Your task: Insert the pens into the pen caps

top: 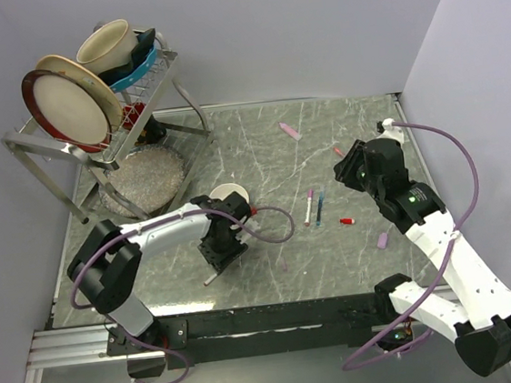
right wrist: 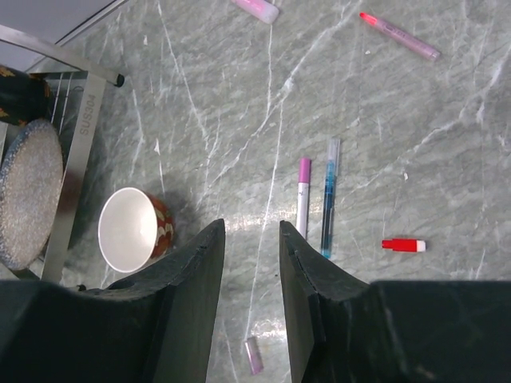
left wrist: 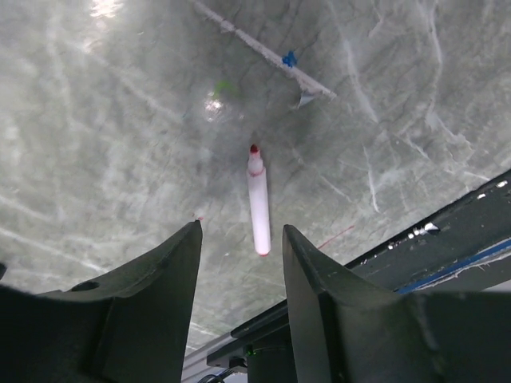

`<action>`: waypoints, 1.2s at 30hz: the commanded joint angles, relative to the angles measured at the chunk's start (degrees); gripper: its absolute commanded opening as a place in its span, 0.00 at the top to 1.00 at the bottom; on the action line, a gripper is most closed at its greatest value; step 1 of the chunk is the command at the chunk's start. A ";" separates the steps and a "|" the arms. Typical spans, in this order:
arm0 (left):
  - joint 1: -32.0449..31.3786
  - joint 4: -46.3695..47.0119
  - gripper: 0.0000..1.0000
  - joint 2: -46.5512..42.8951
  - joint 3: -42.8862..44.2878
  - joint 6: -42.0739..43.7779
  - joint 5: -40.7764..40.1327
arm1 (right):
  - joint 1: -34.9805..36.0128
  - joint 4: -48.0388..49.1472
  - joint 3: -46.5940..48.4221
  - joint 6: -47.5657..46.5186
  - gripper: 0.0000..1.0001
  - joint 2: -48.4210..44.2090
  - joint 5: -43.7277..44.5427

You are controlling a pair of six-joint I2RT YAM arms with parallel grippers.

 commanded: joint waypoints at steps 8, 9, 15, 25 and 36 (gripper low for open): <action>-1.50 2.42 0.64 7.33 0.48 0.24 1.50 | -0.88 -0.33 1.47 -1.75 0.59 -2.37 3.52; -1.58 2.51 0.66 7.60 0.48 0.06 1.15 | -0.96 -0.33 1.82 -1.93 0.59 -2.72 3.61; -2.11 4.17 0.90 8.31 0.39 -1.25 2.63 | -1.14 -0.69 2.26 -1.67 0.59 -4.21 2.91; -1.59 3.21 0.99 0.77 4.16 -5.03 0.88 | -1.05 3.51 -2.21 2.72 0.57 -10.01 -11.74; 2.11 6.19 0.99 -11.55 8.92 -10.39 14.47 | -0.88 24.17 -24.80 15.11 0.44 -23.99 -32.22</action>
